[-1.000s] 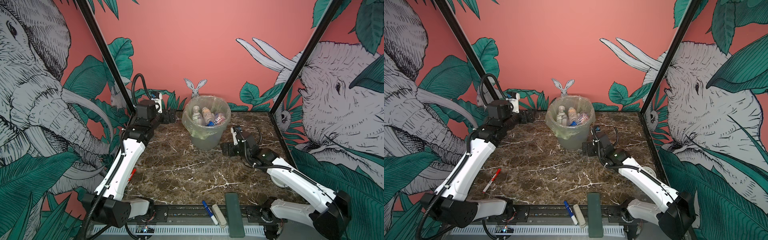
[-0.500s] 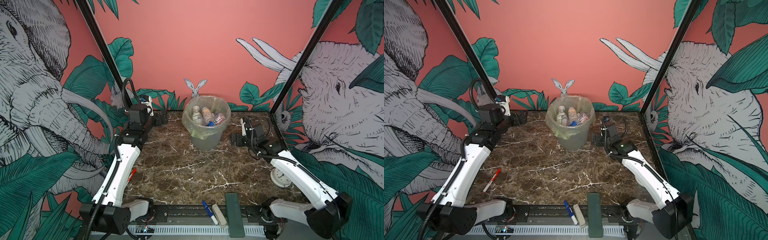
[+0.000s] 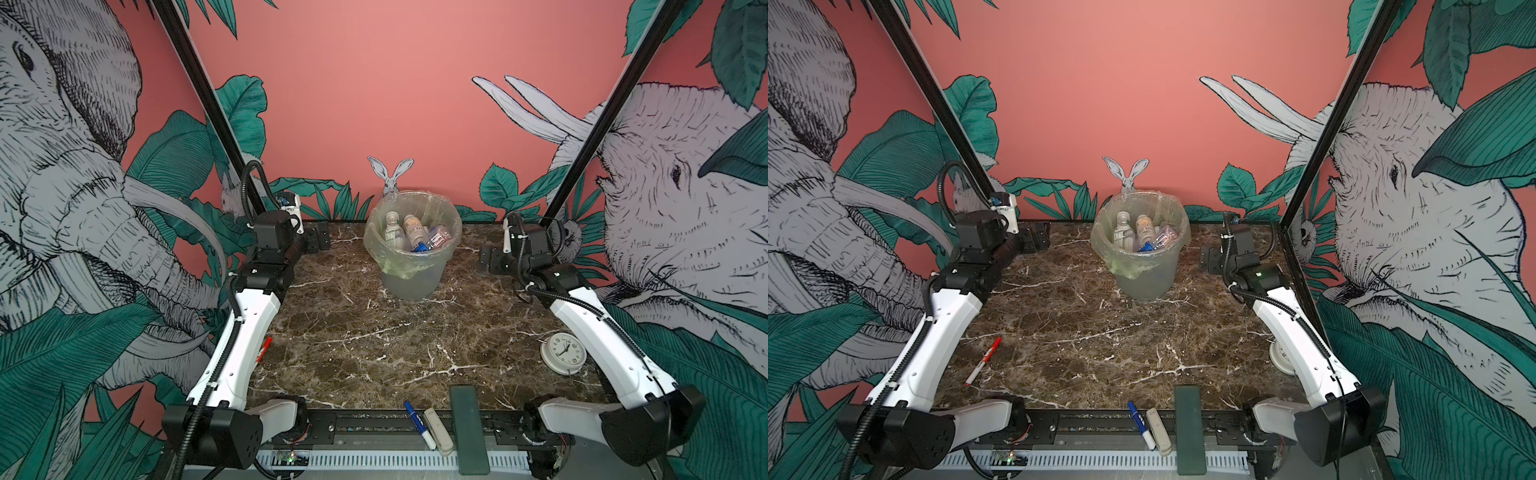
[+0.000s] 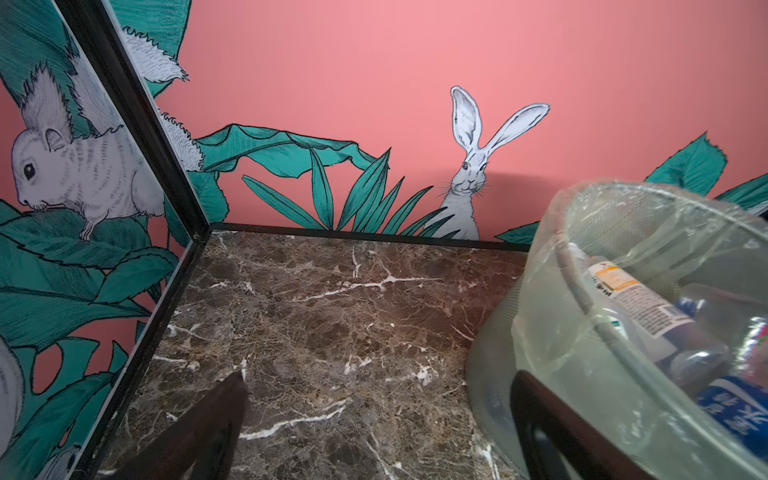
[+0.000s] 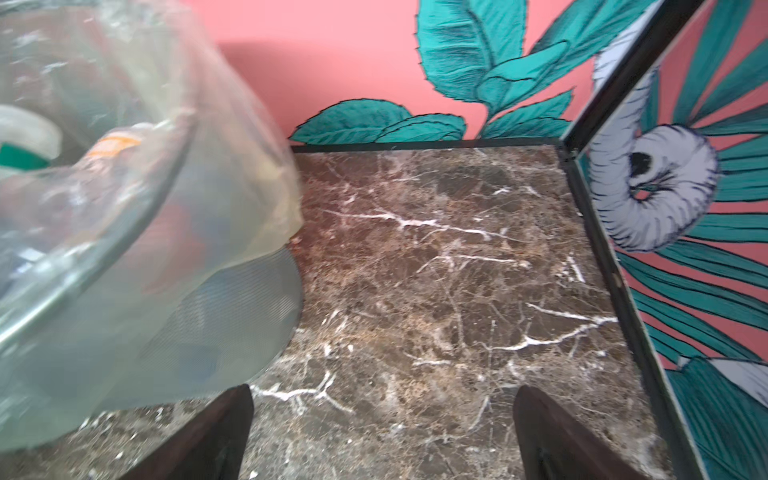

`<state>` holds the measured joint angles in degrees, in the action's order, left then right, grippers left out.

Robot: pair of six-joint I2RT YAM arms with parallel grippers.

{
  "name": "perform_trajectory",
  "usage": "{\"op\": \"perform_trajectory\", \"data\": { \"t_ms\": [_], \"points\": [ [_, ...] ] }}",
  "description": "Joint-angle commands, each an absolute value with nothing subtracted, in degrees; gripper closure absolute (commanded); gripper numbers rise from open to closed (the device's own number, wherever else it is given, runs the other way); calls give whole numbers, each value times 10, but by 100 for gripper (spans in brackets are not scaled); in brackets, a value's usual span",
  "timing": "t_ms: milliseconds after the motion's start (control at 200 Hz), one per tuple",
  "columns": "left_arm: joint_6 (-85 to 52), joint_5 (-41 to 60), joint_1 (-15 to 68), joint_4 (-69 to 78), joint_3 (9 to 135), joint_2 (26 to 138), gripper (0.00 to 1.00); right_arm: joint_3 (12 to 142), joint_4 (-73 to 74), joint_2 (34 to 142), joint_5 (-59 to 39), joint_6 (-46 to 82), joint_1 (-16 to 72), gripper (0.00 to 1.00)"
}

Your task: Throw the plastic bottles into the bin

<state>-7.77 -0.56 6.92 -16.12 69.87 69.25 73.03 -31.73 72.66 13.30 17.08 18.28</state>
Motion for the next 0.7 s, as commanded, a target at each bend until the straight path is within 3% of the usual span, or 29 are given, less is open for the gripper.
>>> {"op": "perform_trajectory", "data": {
  "t_ms": [0, 455, 695],
  "points": [
    [-33, -28, 66, -64, 618, 676, 0, 731, -294, 741, 168, 162, 163, 0],
    [65, -43, 59, 75, 433, 632, 0, 598, -94, 703, 216, 83, 156, 1],
    [44, -64, 57, 187, 306, 601, 0, 542, -51, 708, 187, 64, 154, 1]
  ]
}}
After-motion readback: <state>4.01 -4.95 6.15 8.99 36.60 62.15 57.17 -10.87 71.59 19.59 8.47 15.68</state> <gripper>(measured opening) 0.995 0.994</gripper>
